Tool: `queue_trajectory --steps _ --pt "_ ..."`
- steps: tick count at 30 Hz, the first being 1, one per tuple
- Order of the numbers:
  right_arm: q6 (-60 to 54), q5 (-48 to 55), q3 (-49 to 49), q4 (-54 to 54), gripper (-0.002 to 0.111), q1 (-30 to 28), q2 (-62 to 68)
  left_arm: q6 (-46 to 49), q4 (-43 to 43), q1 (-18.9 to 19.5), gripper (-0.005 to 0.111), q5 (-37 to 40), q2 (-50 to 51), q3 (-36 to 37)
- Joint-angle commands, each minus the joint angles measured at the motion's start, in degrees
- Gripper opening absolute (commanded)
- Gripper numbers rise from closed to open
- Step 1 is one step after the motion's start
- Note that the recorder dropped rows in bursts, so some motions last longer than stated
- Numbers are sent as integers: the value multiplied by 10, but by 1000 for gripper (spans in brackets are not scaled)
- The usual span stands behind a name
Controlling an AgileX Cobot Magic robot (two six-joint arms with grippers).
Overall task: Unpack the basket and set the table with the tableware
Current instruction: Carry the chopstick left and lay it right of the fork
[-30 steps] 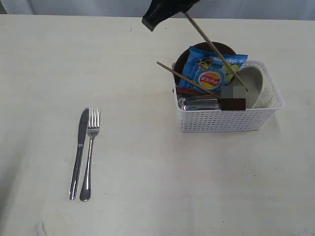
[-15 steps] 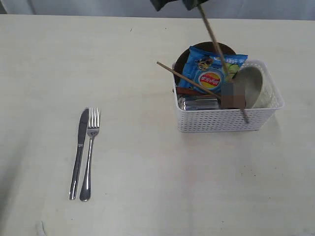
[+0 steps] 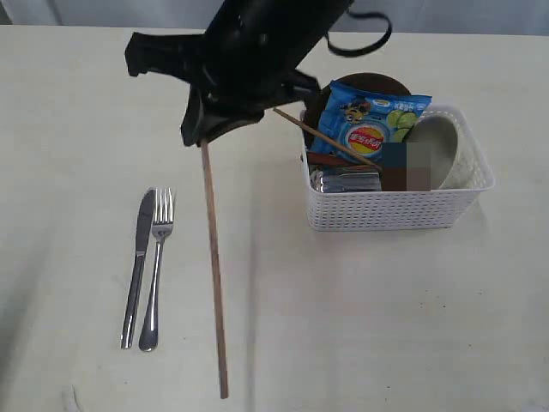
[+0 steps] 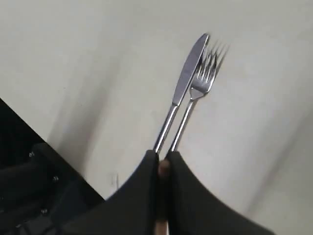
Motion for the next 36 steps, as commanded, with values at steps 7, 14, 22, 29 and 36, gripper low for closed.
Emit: queue_trajectory --steps 7,14,22,29,36 --pt "-17 -79 28 79 0 -3 80 1 -7 -4 0 -1 -2 2" --pt "-17 -114 28 58 0 -3 125 1 -7 -4 0 -1 -2 2" --pt "-12 -195 26 54 0 -3 153 1 -7 -4 0 -1 -2 2" --pt "-13 -201 26 12 0 -3 169 1 -7 -4 0 -1 -2 2" --pt "-10 -239 26 12 36 -3 169 1 -7 -4 0 -1 -2 2"
